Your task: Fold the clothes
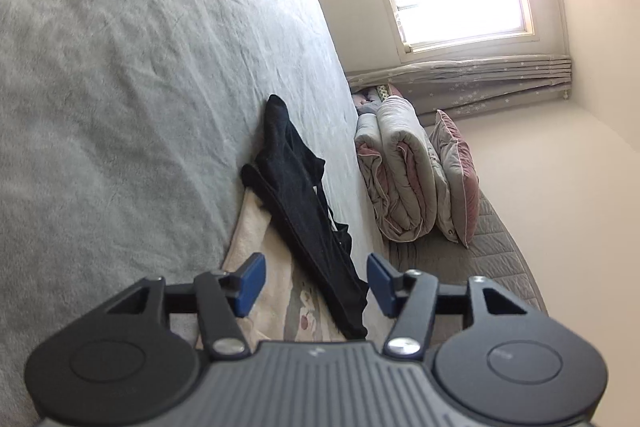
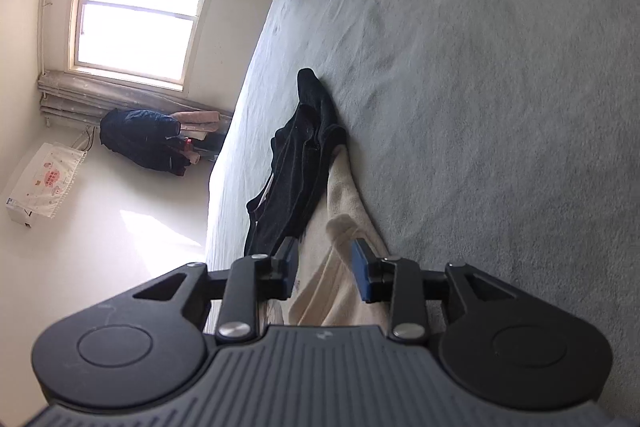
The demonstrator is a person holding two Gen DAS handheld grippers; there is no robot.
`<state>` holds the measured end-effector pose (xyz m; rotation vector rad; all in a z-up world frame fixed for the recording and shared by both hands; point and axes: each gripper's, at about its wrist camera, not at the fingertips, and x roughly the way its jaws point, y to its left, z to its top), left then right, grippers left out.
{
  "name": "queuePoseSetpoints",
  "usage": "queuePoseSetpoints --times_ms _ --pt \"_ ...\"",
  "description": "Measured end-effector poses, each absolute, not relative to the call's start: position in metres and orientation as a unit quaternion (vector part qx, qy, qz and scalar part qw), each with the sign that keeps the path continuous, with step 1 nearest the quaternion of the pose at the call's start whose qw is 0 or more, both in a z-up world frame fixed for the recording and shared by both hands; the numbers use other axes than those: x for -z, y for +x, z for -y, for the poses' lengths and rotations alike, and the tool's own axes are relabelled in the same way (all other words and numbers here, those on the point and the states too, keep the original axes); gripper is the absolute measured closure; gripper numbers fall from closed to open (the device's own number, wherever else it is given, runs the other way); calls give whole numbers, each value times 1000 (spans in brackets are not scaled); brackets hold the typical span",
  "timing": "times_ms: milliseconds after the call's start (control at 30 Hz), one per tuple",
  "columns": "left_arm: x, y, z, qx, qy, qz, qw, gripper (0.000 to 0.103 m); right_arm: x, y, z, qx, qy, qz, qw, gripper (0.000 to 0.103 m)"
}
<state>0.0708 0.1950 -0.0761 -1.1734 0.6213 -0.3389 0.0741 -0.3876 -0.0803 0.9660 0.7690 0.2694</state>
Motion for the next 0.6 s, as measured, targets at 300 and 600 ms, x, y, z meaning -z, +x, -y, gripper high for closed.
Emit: queuePoseSetpoints --times_ms 300,600 --pt "65 73 -180 129 -431 -350 822 43 48 66 373 -92 301 -334 888 54" --pt "51 71 -143 110 -253 -382 882 60 51 73 335 -91 149 -334 926 63"
